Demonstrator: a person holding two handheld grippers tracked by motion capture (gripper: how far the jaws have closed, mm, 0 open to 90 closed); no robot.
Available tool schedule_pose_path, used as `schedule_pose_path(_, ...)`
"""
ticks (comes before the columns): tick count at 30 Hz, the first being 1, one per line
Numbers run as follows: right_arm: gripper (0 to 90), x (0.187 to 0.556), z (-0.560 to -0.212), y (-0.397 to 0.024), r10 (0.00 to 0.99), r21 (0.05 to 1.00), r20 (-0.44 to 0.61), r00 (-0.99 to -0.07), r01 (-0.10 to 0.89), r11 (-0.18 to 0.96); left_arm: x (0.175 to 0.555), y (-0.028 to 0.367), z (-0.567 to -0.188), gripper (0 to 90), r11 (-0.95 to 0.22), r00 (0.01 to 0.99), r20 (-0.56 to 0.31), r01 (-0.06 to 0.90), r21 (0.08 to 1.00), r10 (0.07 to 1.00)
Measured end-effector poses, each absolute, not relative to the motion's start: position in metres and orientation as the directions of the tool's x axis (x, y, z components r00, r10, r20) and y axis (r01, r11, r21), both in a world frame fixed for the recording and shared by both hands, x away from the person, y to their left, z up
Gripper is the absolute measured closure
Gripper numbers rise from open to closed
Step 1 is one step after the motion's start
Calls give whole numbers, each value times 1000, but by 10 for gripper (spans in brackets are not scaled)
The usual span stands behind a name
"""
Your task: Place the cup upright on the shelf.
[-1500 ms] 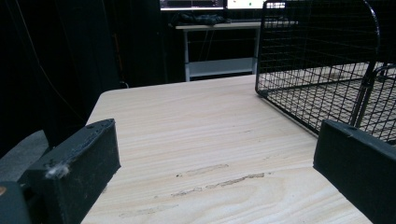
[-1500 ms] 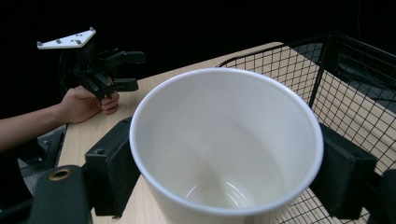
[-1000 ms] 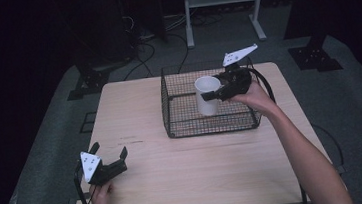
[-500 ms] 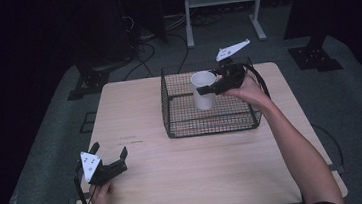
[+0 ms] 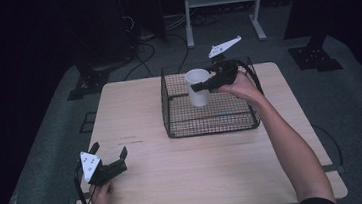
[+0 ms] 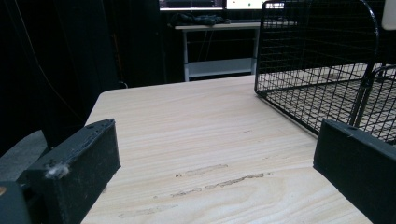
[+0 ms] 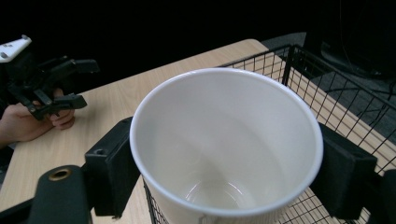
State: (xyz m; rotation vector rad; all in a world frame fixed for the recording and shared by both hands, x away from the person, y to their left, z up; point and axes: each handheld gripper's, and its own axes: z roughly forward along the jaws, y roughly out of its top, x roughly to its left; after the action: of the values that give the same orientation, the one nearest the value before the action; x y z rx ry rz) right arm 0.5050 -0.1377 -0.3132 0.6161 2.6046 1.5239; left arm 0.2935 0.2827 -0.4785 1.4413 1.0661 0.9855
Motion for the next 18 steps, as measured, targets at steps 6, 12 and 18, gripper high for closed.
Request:
schedule_pose_path(6, 190, 514, -328, -134, 367, 833, 178, -913, 339, 438, 294, 283, -478, 0, -59, 265, 28, 107, 992, 964)
schedule_pose_path(12, 190, 522, -340, -131, 371, 828, 201, -907, 359, 429, 293, 283, -479, 0, -60, 266, 30, 106, 993, 963)
schedule_pose_path(18, 189, 528, -350, -129, 382, 815, 209, -900, 376, 441, 293, 283, -479, 0, -59, 266, 29, 106, 993, 964)
